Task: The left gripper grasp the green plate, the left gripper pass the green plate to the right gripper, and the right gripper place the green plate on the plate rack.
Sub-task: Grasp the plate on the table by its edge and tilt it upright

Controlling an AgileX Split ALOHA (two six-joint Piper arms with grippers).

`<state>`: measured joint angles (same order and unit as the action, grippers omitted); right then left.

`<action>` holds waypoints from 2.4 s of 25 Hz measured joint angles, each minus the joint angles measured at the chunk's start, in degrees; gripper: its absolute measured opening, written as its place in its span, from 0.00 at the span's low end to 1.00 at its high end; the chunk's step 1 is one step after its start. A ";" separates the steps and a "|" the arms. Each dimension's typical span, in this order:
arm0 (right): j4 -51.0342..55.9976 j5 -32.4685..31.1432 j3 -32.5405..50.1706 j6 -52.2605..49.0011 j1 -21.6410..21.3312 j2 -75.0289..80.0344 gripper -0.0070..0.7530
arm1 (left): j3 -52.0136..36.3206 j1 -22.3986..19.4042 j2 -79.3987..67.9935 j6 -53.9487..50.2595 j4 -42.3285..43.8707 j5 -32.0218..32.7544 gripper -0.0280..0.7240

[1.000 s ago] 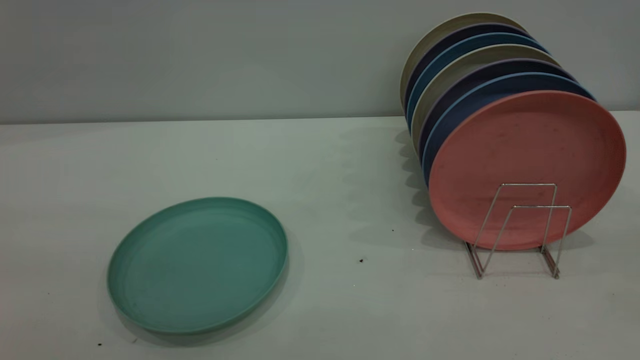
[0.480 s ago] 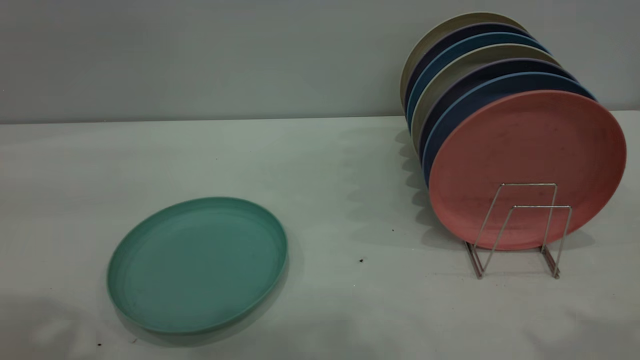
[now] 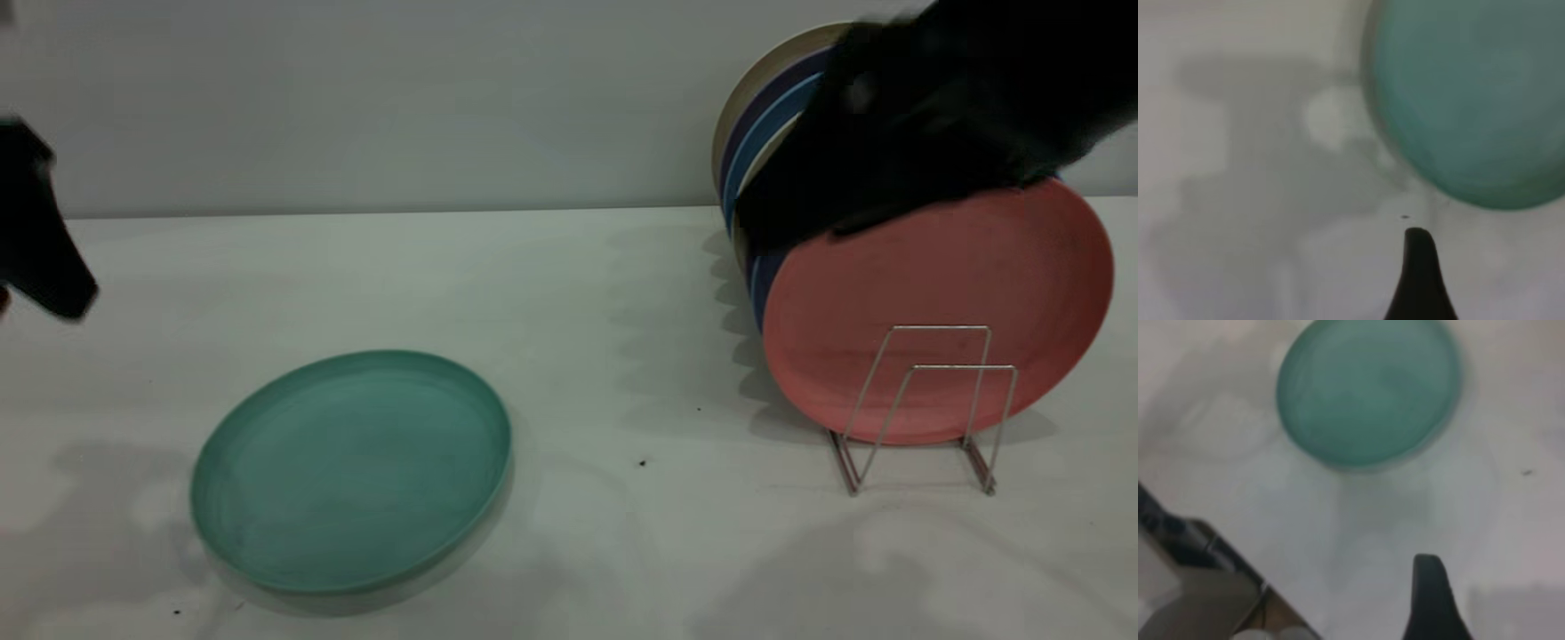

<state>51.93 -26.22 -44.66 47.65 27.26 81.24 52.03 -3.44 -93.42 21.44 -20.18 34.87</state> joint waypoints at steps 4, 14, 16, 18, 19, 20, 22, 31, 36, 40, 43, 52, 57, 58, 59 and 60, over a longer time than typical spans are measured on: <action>3.95 0.22 -0.05 1.47 0.71 2.81 0.68 | 4.13 -3.58 -9.52 1.59 -2.07 -0.53 0.81; 5.48 0.73 -0.05 1.96 0.71 3.16 0.68 | 13.10 -4.60 -29.04 11.75 -15.31 -3.12 0.81; 5.48 0.73 -0.05 1.96 0.71 3.16 0.68 | 13.22 -4.31 -30.91 14.32 -17.15 -4.35 0.81; 5.48 0.73 -0.05 1.96 0.71 3.16 0.68 | 13.40 -4.30 -32.12 15.94 -18.73 -4.96 0.81; 5.48 0.73 -0.05 1.96 0.71 3.16 0.68 | 13.48 -4.30 -32.67 16.51 -19.64 -5.13 0.81; 5.53 0.78 -0.05 1.96 0.71 3.16 0.68 | 13.46 -4.30 -33.08 17.19 -20.55 -5.25 0.81; 5.53 1.03 -0.05 1.96 0.71 3.16 0.68 | 13.46 -4.30 -33.97 18.76 -22.30 -5.40 0.81; 5.60 2.04 -0.05 2.01 0.73 3.16 0.68 | 13.49 -4.26 -36.97 25.53 -30.33 -5.51 0.71; 5.60 2.11 -0.05 2.01 0.73 3.16 0.68 | 13.67 -4.26 -38.24 27.04 -32.69 -5.06 0.61; 5.60 2.18 -0.05 2.01 0.73 3.16 0.68 | 13.73 -4.26 -38.75 27.10 -33.02 -4.94 0.46; 5.60 2.27 -0.05 2.01 0.73 3.16 0.68 | 13.86 -4.26 -39.03 27.17 -33.09 -4.81 0.29; 5.60 2.69 -0.05 2.01 0.73 3.16 0.68 | 13.86 -4.26 -37.72 30.87 -32.84 -4.11 0.07; 5.60 2.39 -0.05 2.01 0.73 3.43 0.68 | 13.86 -4.26 -32.54 45.39 -33.04 -2.37 0.07; 5.60 2.39 -0.05 2.16 0.73 3.90 0.68 | 13.86 -4.26 -31.70 48.07 -33.54 -1.75 0.07; 5.60 2.39 -0.05 2.63 0.73 4.49 0.68 | 13.86 -4.26 -30.92 51.21 -34.34 -1.05 0.07; 5.60 2.45 -0.14 3.43 0.73 5.09 0.68 | 13.86 -4.26 -30.30 54.37 -35.11 -0.33 0.07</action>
<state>57.53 -23.77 -44.80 51.08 27.99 86.33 65.89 -7.70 -123.73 75.81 -55.29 34.54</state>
